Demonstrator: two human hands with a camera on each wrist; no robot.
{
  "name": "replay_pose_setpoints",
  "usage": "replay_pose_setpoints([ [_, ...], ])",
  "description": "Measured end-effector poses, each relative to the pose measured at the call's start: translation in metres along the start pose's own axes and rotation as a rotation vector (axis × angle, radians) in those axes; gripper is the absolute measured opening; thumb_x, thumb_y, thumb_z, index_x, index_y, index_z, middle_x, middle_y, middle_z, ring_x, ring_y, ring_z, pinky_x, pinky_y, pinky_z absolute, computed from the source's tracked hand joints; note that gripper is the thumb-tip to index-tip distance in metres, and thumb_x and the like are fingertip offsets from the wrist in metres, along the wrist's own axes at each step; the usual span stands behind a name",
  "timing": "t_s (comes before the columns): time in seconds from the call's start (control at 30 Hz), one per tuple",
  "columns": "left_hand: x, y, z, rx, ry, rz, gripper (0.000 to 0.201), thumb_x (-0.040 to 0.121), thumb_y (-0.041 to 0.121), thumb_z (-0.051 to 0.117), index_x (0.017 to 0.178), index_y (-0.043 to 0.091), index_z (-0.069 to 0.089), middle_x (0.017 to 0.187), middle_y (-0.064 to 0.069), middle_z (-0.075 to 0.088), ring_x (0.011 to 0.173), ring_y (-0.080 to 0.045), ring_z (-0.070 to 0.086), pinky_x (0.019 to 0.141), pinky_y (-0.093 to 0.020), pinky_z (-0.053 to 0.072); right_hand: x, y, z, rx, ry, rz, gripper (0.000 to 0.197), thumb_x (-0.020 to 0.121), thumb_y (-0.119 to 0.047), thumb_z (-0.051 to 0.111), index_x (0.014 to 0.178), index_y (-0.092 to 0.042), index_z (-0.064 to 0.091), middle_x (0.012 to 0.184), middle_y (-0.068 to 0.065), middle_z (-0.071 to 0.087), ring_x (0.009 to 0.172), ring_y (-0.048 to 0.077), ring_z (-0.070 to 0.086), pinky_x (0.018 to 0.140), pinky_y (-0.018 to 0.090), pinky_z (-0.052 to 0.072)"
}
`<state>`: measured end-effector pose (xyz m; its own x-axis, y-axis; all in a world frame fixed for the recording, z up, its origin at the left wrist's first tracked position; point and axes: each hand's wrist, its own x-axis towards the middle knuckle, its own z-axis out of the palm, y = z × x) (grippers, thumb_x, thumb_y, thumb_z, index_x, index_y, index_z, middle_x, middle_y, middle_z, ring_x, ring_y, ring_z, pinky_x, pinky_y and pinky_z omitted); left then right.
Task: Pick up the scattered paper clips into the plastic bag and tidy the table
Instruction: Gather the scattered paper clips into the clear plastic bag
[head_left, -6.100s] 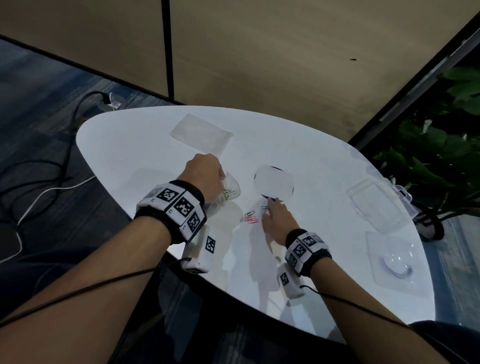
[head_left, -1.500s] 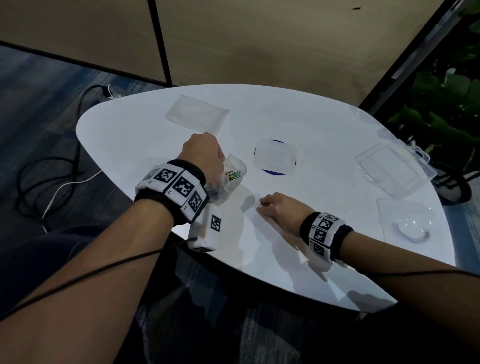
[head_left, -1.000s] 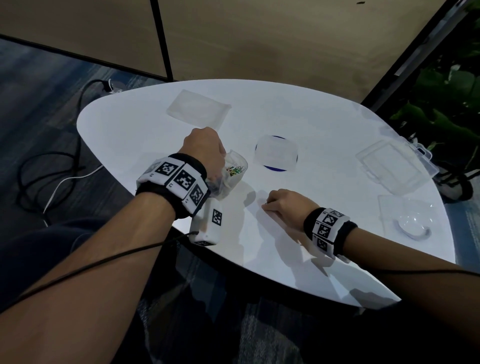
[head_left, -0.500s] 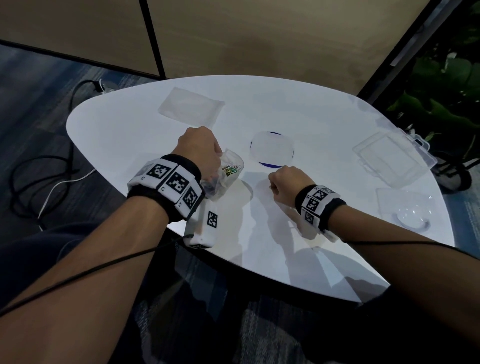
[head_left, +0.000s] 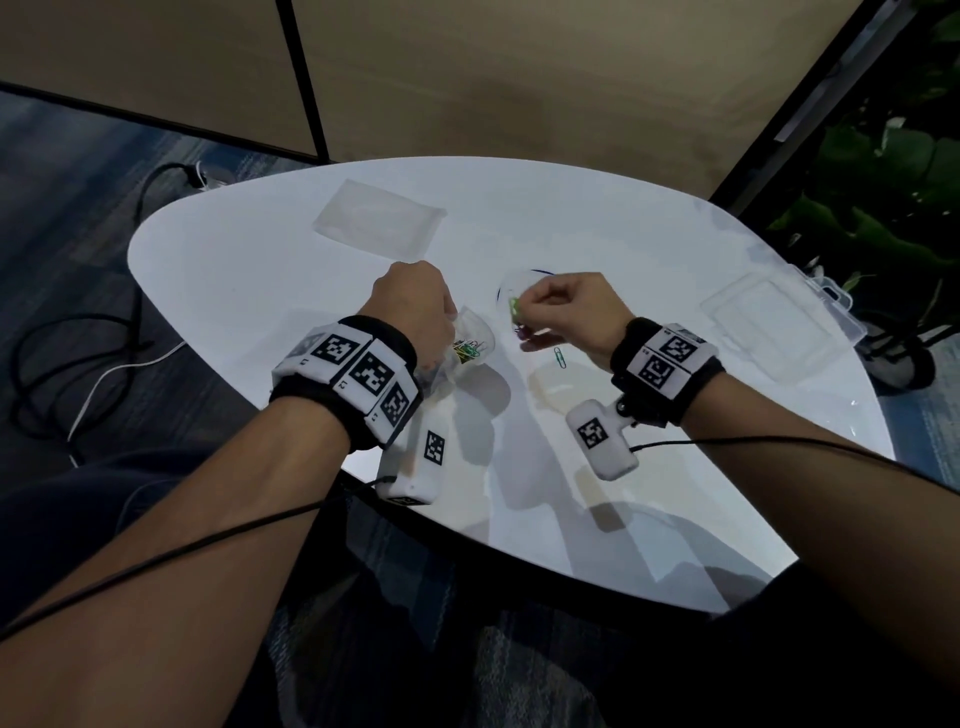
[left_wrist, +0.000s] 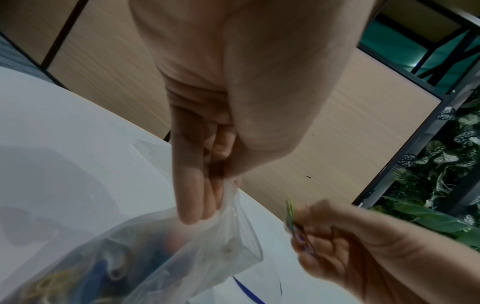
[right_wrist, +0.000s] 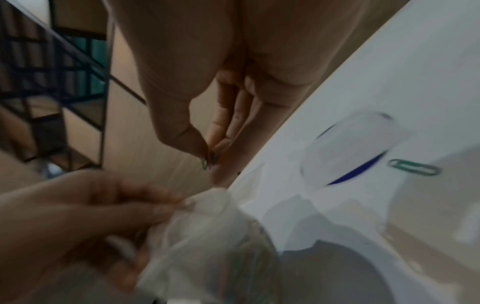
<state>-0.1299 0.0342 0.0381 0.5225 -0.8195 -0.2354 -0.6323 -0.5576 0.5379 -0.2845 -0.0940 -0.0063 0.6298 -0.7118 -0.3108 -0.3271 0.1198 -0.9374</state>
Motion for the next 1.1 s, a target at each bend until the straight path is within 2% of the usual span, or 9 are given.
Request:
replay_pose_setpoints([
  [0.2,-0.002,0.002,0.002,-0.018,0.023,0.005,0.022,0.09,0.007,0.061,0.104,0.014,0.076,0.111,-0.008,0.071,0.102,-0.026,0.066,0.084,-0.029,0.053,-0.004,0.001,0.032,-0.155,-0.064,-0.103,0.007,0.08,-0.004,0.075,0.087,-0.002,0.076,0.079,0.013,0.074,0.076,0.027,0.073,0.072,0.036,0.062],
  [0.33,-0.002,0.0,-0.001,-0.026,0.019,0.0,0.024,0.09,0.006,0.059,0.104,0.014,0.076,0.111,-0.009,0.071,0.105,-0.027,0.066,0.089,-0.03,0.054,0.006,0.007,0.006,-0.085,0.102,-0.006,0.006,0.082,-0.003,0.072,0.087,-0.002,0.075,0.082,0.012,0.072,0.069,0.02,0.07,0.069,0.035,0.06],
  [0.47,-0.001,-0.002,-0.003,-0.04,-0.003,-0.005,0.025,0.09,0.005,0.057,0.104,0.014,0.075,0.108,-0.01,0.073,0.1,-0.027,0.069,0.091,-0.032,0.055,0.014,0.041,-0.037,-0.635,0.23,0.199,0.014,0.073,-0.015,0.083,0.083,-0.017,0.073,0.083,0.003,0.074,0.064,0.015,0.071,0.069,0.03,0.061],
  [0.53,-0.001,-0.002,-0.003,-0.034,-0.004,-0.001,0.024,0.091,0.006,0.057,0.103,0.015,0.076,0.108,-0.009,0.072,0.1,-0.027,0.069,0.09,-0.032,0.056,0.013,0.057,-0.039,-0.734,0.23,0.225,0.018,0.066,-0.016,0.084,0.077,-0.022,0.071,0.083,0.0,0.074,0.07,0.015,0.07,0.074,0.029,0.06],
  [0.7,0.0,-0.002,-0.001,-0.03,-0.001,0.015,0.025,0.091,0.005,0.056,0.103,0.016,0.076,0.114,-0.006,0.07,0.106,-0.025,0.066,0.088,-0.029,0.054,0.014,0.072,-0.008,-0.687,0.202,0.131,0.018,0.067,-0.011,0.074,0.064,-0.028,0.07,0.071,-0.006,0.073,0.072,0.011,0.07,0.067,0.017,0.053],
  [0.87,0.0,-0.001,-0.001,-0.018,-0.036,0.017,0.025,0.09,0.005,0.057,0.104,0.016,0.075,0.106,-0.009,0.072,0.098,-0.027,0.069,0.092,-0.033,0.055,0.009,0.065,0.003,-0.752,-0.039,0.21,0.015,0.063,-0.006,0.071,0.062,-0.021,0.068,0.07,0.001,0.072,0.063,0.018,0.067,0.069,0.033,0.062],
  [0.93,0.001,-0.001,-0.001,-0.014,-0.05,0.021,0.026,0.089,0.004,0.057,0.103,0.015,0.075,0.103,-0.011,0.072,0.095,-0.029,0.07,0.092,-0.036,0.056,0.006,0.055,0.0,-0.723,-0.029,0.152,0.013,0.063,-0.009,0.075,0.066,-0.02,0.068,0.07,0.003,0.072,0.062,0.018,0.067,0.07,0.036,0.062],
  [1.03,0.003,0.001,0.001,-0.009,-0.057,0.031,0.025,0.089,0.004,0.057,0.101,0.015,0.075,0.103,-0.011,0.073,0.092,-0.029,0.07,0.092,-0.036,0.056,0.003,0.028,0.001,-0.338,0.11,0.027,0.017,0.068,0.001,0.076,0.069,-0.013,0.067,0.067,0.008,0.069,0.059,0.022,0.067,0.07,0.04,0.061],
  [1.1,0.003,0.002,0.002,-0.012,-0.058,0.038,0.024,0.089,0.003,0.058,0.101,0.014,0.076,0.103,-0.011,0.073,0.092,-0.03,0.07,0.091,-0.036,0.057,0.001,0.008,0.006,-0.071,0.092,-0.047,0.02,0.072,0.008,0.073,0.07,-0.01,0.065,0.07,0.013,0.066,0.06,0.023,0.064,0.071,0.041,0.06],
])
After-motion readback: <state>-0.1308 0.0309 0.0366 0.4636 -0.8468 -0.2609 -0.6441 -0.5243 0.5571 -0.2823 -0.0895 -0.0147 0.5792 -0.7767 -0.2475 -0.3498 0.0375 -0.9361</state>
